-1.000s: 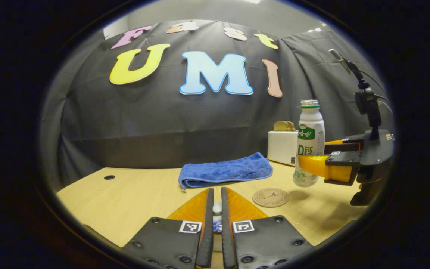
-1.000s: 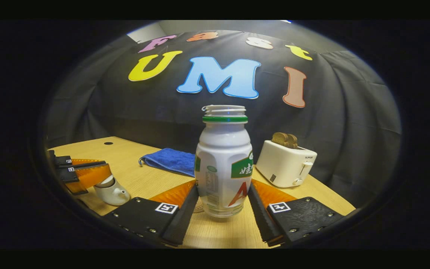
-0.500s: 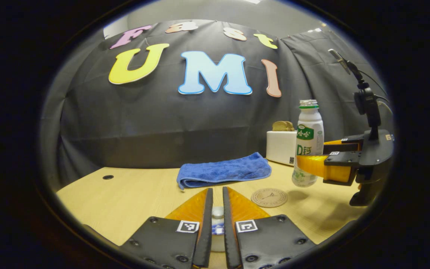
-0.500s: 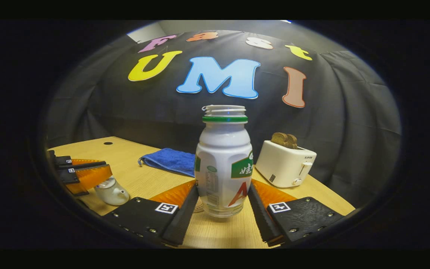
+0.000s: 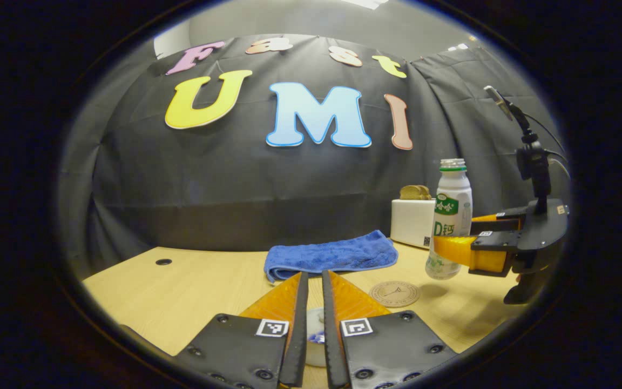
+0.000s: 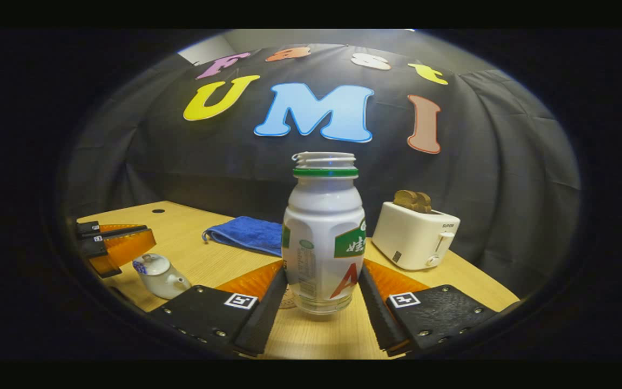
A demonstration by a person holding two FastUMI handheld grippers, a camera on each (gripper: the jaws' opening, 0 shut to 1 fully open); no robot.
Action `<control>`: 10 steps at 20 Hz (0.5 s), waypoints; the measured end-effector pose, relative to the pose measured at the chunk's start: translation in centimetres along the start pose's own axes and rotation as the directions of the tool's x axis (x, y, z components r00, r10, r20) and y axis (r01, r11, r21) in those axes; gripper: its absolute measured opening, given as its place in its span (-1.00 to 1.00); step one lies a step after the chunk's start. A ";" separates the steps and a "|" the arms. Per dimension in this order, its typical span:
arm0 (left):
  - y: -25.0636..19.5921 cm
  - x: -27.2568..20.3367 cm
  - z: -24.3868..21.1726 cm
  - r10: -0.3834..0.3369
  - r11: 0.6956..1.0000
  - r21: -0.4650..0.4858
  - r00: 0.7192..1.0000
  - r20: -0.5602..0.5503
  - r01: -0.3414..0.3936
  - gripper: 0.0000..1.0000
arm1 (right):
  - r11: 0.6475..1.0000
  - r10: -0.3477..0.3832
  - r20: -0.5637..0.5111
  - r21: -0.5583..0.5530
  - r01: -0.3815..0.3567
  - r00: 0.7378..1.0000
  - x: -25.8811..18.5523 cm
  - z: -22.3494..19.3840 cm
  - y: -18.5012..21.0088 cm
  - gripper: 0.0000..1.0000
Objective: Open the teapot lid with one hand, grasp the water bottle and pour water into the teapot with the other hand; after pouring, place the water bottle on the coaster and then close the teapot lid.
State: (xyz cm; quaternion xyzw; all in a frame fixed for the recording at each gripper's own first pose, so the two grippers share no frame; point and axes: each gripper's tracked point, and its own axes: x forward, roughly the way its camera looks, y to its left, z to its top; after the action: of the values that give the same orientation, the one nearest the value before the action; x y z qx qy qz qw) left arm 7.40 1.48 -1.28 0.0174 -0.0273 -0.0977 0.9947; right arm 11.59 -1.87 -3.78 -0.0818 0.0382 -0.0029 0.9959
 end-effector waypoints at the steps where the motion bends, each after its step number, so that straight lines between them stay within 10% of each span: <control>1: 0.2 -0.1 0.3 0.006 1.000 -0.008 1.000 0.006 -0.006 -0.58 | 1.000 0.008 -0.001 0.005 -0.008 1.000 0.0 0.0 0.1 0.48; 10: 2.7 -0.4 0.7 0.057 0.997 -0.060 0.998 0.011 -0.056 -0.48 | 0.994 0.097 0.010 0.041 -0.097 0.995 2.0 1.7 2.1 0.47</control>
State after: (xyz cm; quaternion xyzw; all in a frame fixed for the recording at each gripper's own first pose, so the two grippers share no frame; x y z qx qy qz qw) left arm 7.45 4.23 -0.48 -0.0136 -0.0313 -0.0704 0.9969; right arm 13.67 0.43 -2.58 -0.0593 0.0380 0.0450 0.9965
